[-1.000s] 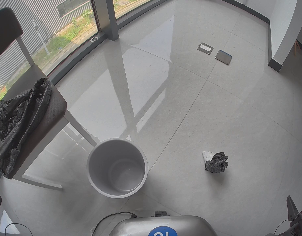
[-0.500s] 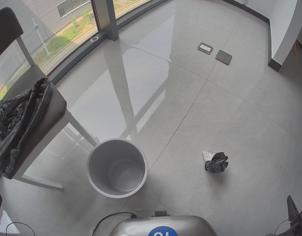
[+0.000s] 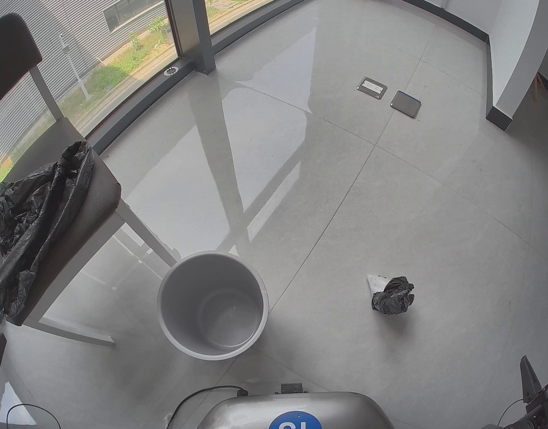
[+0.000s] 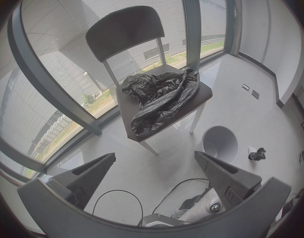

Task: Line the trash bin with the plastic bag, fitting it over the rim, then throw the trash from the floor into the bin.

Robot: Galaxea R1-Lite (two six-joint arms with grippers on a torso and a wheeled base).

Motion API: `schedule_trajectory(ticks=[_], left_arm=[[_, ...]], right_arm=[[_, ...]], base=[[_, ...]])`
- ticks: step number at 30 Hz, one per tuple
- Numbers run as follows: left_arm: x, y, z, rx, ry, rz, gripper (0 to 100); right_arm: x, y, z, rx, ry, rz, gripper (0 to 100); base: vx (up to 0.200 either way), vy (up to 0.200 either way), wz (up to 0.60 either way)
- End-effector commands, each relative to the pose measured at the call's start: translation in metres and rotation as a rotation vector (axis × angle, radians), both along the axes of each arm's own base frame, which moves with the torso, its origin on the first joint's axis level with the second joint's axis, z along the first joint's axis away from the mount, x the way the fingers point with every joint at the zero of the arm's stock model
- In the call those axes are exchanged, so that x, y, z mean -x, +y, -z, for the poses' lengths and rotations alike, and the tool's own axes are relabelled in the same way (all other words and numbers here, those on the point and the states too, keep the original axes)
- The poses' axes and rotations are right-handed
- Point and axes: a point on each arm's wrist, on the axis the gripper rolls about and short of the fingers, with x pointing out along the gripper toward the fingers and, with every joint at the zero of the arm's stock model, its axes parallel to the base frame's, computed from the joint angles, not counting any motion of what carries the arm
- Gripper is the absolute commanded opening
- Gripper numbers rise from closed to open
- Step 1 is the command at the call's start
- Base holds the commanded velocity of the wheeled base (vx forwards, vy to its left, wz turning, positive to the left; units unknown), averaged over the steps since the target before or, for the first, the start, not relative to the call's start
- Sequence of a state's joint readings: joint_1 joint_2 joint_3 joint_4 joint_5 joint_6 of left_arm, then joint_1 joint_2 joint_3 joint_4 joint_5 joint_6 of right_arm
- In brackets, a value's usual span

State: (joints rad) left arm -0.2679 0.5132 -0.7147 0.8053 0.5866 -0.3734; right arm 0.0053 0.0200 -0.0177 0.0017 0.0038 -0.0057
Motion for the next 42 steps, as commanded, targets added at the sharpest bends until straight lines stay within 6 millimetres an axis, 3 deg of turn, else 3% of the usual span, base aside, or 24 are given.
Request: schedule_trajectory(ticks=[1,8,12,24,31,42], left_arm=[[-0.022,-0.006,-0.004,-0.002,0.049,-0.078,100],[-0.065,-0.008,-0.019,-0.118,0.047,-0.164,100],[-0.080,-0.003,-0.015,-0.178,0.072,-0.193,100],[-0.074,0.017,0.019,0.018,0.087,-0.334,100],[-0.086,0.050,0.018,0.090,-0.002,-0.457,100],[-0.084,0.050,0.017,0.197,-0.020,-0.376,100]], right_arm=[[-0.001,0.000,0.004,0.002,0.016,-0.002,100],[-0.002,0.000,0.004,0.007,0.022,-0.006,100],[-0.002,0.000,0.004,0.008,0.028,-0.011,100],[-0.007,-0.001,0.003,0.009,0.086,-0.048,100],[-0.008,-0.001,0.002,0.009,0.111,-0.062,100],[-0.008,-0.001,0.002,0.009,0.111,-0.059,100]], base=[[0.000,0.000,0.00],[0.000,0.000,0.00],[0.000,0.000,0.00],[0.000,0.000,0.00],[0.000,0.000,0.00],[0.000,0.000,0.00]])
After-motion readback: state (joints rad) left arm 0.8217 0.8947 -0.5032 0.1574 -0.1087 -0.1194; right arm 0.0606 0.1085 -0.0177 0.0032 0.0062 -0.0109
